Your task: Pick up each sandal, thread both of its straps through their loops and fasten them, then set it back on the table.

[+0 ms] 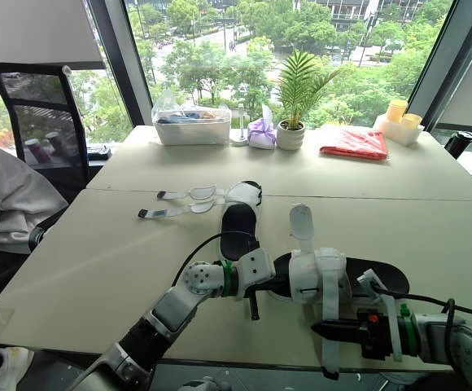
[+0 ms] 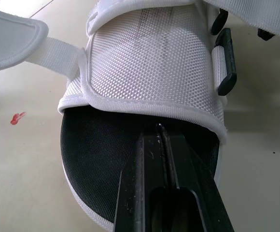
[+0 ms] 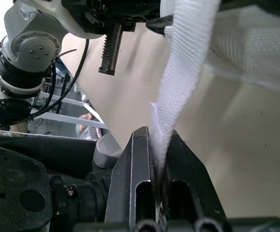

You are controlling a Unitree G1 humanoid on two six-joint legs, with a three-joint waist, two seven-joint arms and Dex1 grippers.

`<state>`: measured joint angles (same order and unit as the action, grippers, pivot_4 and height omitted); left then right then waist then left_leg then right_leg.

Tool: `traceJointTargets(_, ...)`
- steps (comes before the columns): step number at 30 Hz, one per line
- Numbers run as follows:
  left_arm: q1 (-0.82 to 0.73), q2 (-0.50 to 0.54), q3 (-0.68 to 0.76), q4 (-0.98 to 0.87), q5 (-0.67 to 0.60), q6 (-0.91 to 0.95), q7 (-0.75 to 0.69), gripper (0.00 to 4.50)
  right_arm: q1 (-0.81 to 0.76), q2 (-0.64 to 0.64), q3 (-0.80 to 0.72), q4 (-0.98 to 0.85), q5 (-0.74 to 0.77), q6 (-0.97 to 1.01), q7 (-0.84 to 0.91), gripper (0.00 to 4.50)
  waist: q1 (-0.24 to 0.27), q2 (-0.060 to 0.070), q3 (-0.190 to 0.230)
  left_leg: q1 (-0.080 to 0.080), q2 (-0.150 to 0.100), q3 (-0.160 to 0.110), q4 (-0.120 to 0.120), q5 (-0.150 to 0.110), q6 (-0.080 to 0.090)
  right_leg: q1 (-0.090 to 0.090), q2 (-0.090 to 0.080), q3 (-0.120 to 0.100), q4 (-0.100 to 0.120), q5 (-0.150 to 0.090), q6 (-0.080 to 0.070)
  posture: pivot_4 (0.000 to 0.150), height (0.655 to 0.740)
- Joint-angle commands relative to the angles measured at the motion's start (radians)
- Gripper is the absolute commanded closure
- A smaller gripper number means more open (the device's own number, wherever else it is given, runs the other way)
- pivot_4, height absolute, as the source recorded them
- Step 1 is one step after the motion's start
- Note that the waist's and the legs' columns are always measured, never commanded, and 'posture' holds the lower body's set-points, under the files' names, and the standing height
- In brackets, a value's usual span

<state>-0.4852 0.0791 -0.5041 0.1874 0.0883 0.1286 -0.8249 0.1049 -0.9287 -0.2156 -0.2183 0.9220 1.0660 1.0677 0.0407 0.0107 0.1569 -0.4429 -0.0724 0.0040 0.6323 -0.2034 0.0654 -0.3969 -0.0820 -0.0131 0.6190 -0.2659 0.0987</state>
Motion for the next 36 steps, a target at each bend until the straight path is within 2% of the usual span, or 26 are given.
traceJointTargets(1,-0.001,0.007,-0.021,0.008,0.008,0.006,-0.010,4.50,-0.051,-0.050,-0.071,-0.023,0.074,0.060,0.027,4.47,-0.001,0.000,0.000,0.000,0.000,0.000,0.000,0.000,0.000,0.000,0.000,0.000,0.000,0.000,0.000,0.150,0.7388)
traceJointTargets(4,-0.005,0.009,-0.022,0.013,0.006,0.003,-0.016,4.50,-0.166,-0.091,-0.120,0.015,0.153,0.152,0.012,4.47,-0.002,0.001,0.000,0.000,0.000,0.000,0.000,0.000,0.000,0.000,0.000,0.000,0.000,0.000,0.000,0.150,0.7388)
traceJointTargets(8,-0.013,0.010,-0.024,0.026,0.006,-0.007,-0.020,4.50,-0.325,-0.067,-0.155,0.091,0.220,0.232,-0.053,4.47,0.001,-0.001,0.000,0.000,0.000,0.000,0.000,0.000,0.000,0.000,0.000,0.000,0.000,0.000,0.000,0.150,0.7388)
traceJointTargets(11,-0.024,0.003,-0.024,0.046,0.007,-0.016,-0.022,4.50,-0.459,-0.021,-0.116,0.181,0.199,0.235,-0.091,4.47,-0.001,-0.001,0.000,-0.001,0.000,0.000,0.000,0.000,0.000,0.000,0.000,0.000,-0.001,0.000,0.000,0.150,0.7388)
traceJointTargets(15,-0.032,0.002,-0.021,0.060,0.008,-0.023,-0.024,4.50,-0.557,-0.008,-0.041,0.260,0.141,0.221,-0.063,4.47,0.001,-0.001,0.000,-0.001,0.000,0.000,0.000,0.000,0.000,0.000,0.000,0.000,-0.001,0.000,0.000,0.150,0.7388)
traceJointTargets(22,-0.025,0.017,-0.012,0.050,0.010,-0.015,-0.020,4.50,-0.672,-0.060,0.114,0.430,-0.007,0.156,0.101,4.47,-0.001,0.000,-0.001,-0.001,0.000,0.000,0.000,0.000,0.000,-0.001,-0.001,0.000,-0.001,0.001,-0.001,0.150,0.7388)
traceJointTargets(27,-0.014,0.025,-0.008,0.034,0.007,-0.003,-0.013,4.50,-0.717,-0.079,0.171,0.509,-0.084,0.131,0.181,4.47,-0.003,0.000,-0.001,-0.001,0.000,0.000,-0.001,0.000,0.000,-0.001,0.000,0.000,-0.001,0.001,0.000,0.150,0.7388)
traceJointTargets(36,-0.010,0.030,-0.005,0.026,0.004,0.006,-0.010,4.50,-0.709,-0.076,0.214,0.552,-0.194,0.055,0.252,4.47,-0.003,0.000,-0.001,-0.001,0.000,0.000,-0.002,0.000,0.000,-0.003,0.000,0.000,0.000,0.002,0.001,0.150,0.7388)
